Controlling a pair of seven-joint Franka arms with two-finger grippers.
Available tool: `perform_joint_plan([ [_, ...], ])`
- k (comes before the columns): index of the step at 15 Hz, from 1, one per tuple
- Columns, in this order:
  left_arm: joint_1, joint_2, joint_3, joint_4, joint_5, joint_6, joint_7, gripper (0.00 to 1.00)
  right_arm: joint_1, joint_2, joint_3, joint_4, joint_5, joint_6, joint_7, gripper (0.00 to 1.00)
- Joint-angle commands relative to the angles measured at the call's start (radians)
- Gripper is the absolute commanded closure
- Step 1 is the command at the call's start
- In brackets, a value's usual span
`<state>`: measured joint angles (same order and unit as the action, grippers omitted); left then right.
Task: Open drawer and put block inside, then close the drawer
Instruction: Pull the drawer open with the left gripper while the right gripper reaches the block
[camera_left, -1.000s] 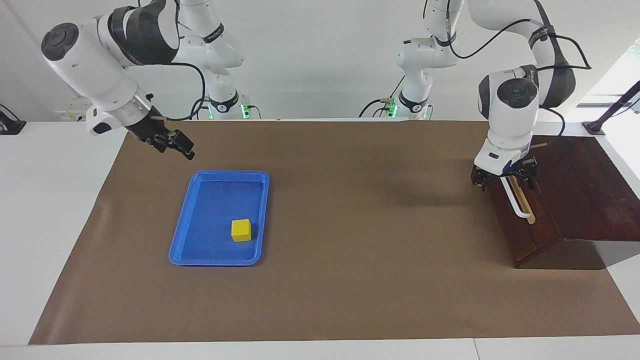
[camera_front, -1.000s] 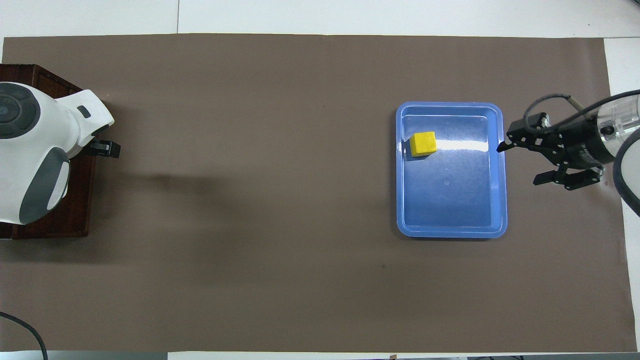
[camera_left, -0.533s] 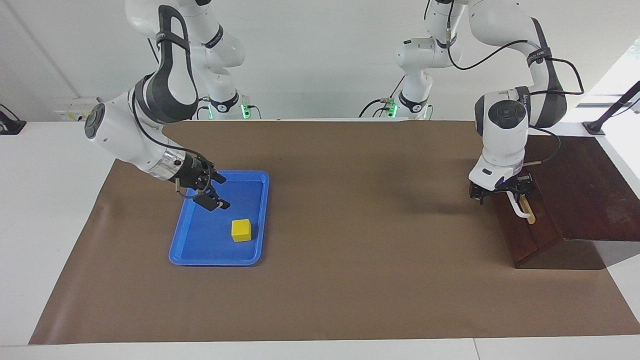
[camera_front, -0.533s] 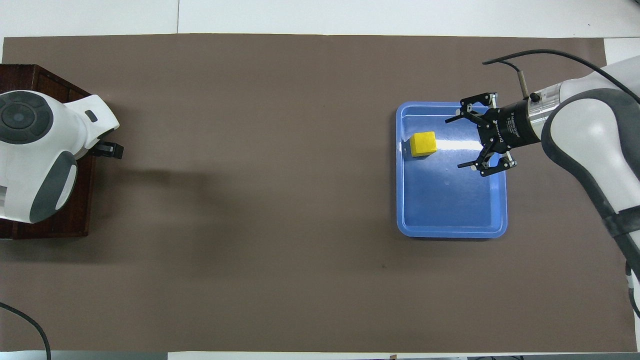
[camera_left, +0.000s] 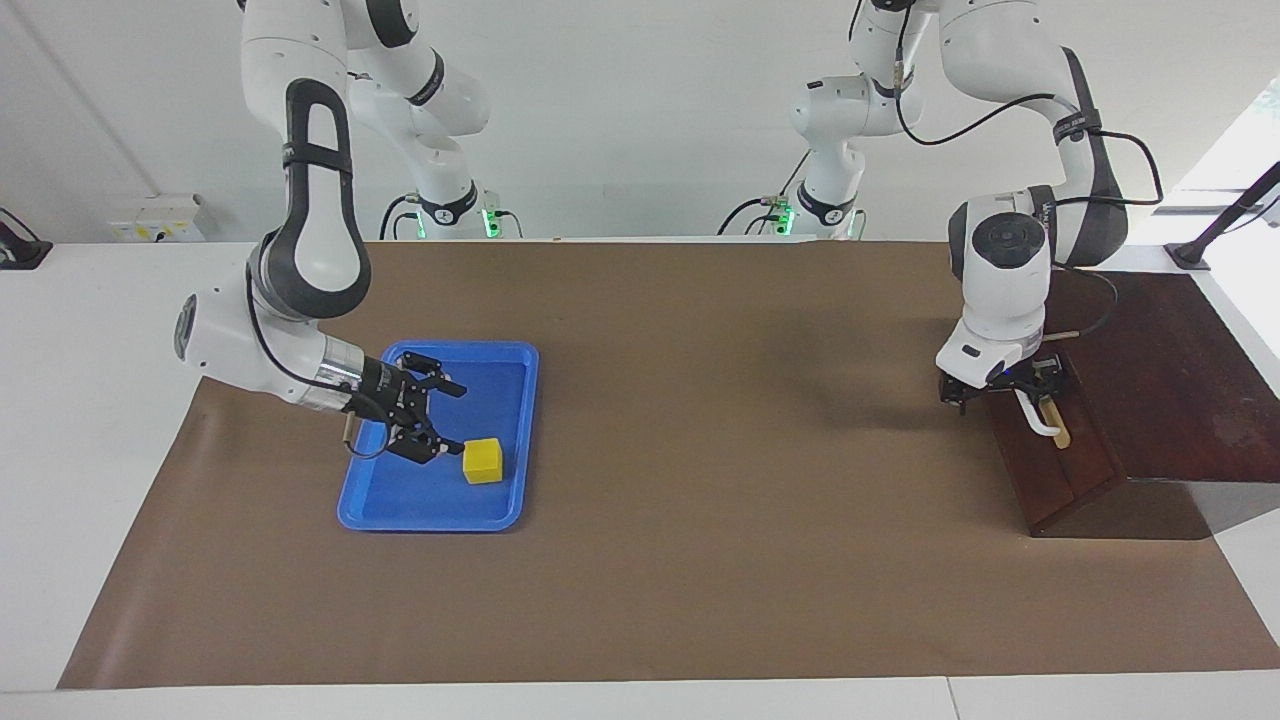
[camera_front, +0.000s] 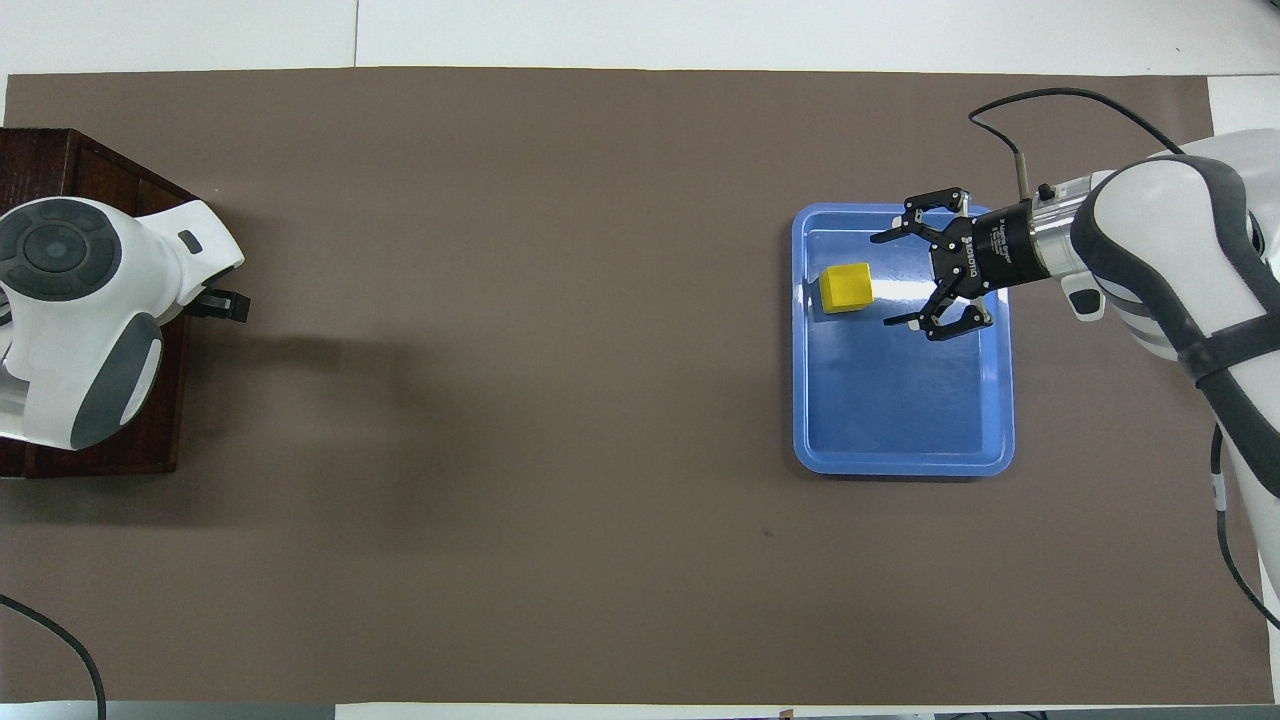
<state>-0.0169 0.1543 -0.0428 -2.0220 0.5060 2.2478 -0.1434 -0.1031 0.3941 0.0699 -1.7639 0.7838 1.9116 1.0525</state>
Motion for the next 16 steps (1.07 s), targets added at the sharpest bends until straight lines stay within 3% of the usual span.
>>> perform_joint_plan([
  [1, -0.09, 0.013, -0.006, 0.008, -0.055, 0.016, -0.17, 0.0, -0.015, 0.063, 0.005, 0.046, 0.034, -0.005, -0.071, 0.0],
  [4, -0.175, 0.017, -0.005, 0.048, -0.19, -0.037, -0.251, 0.0, -0.021, 0.141, 0.002, 0.154, 0.028, -0.043, -0.069, 0.0],
  [6, -0.202, 0.019, -0.005, 0.055, -0.216, -0.054, -0.272, 0.0, -0.024, 0.192, -0.012, 0.207, 0.023, -0.071, -0.065, 0.0],
  [11, -0.209, 0.019, -0.005, 0.061, -0.216, -0.073, -0.292, 0.0, -0.007, 0.233, -0.016, 0.202, 0.015, -0.057, -0.054, 0.0],
  [16, -0.213, 0.019, -0.006, 0.189, -0.218, -0.241, -0.292, 0.0, -0.009, 0.23, -0.016, 0.179, 0.014, -0.062, -0.057, 0.0],
])
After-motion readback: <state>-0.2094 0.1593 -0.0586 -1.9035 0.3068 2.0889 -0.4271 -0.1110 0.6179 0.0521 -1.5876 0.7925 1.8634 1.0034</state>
